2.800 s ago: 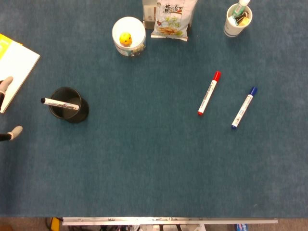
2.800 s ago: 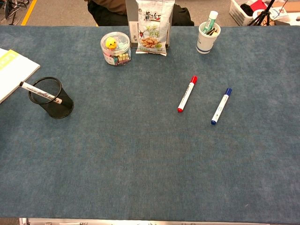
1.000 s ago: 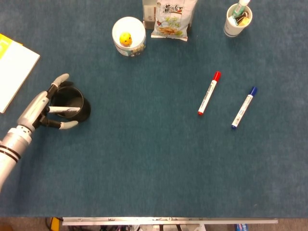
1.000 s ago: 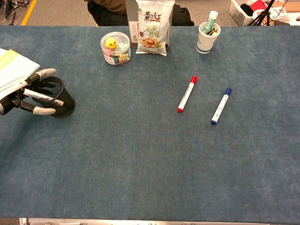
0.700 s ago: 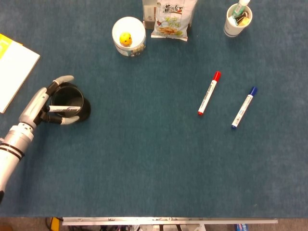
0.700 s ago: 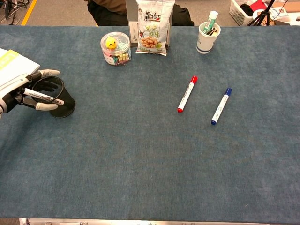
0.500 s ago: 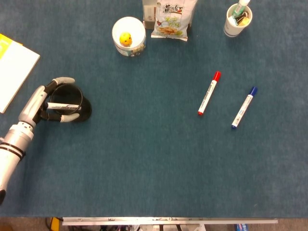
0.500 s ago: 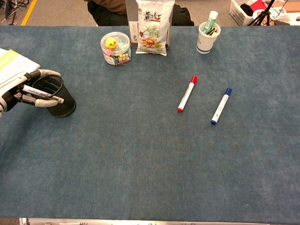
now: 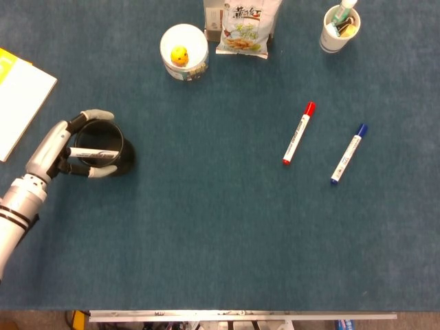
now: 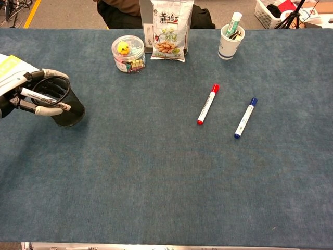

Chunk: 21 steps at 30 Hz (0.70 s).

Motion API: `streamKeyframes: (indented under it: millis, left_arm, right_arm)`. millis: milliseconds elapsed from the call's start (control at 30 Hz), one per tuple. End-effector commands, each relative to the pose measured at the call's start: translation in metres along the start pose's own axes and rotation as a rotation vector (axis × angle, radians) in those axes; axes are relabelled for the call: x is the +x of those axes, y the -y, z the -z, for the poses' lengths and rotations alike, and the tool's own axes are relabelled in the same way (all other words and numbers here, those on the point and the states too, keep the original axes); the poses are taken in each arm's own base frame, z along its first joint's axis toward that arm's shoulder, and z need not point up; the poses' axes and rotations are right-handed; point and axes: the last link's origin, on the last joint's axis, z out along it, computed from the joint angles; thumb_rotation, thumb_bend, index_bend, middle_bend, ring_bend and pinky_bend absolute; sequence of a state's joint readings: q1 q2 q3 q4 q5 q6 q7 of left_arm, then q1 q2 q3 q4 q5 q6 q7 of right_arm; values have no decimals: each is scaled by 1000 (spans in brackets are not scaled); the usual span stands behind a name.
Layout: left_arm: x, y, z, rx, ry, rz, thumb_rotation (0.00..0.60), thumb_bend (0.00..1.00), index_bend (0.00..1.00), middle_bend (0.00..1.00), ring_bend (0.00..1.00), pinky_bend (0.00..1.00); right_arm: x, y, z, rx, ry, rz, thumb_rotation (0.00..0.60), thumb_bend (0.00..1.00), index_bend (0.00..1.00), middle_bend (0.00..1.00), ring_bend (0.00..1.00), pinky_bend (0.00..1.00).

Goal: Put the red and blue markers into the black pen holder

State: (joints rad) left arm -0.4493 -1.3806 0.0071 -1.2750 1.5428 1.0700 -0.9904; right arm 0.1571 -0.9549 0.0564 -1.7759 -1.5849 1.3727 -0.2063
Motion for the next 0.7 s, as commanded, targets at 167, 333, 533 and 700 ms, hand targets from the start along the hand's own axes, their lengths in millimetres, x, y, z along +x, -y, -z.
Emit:
streamKeyframes:
  millis: [167,333,533,700]
  left_arm:
    - [-1,-19,9,-45,24,-52,600,117,243,344,315,284]
    - [-1,-27,14,-58,27,-67,600,117,242,344,315,284]
    - [1,-31,21,-57,26,-81,600,117,243,344,315,284]
    - [1,-33,24,-59,25,-81,600,117,242,344,314,284]
  right_arm:
    - [-21,48,-46,224,87,16,600,200,325,366,232,263]
    - [-37,78,-73,334,115,65,600,200,367,367,222,241]
    - [-52,107,-93,432,112,147,600,199,380,361,211,220]
    - [-66,128,-106,485,113,198,600,200,382,355,202,213]
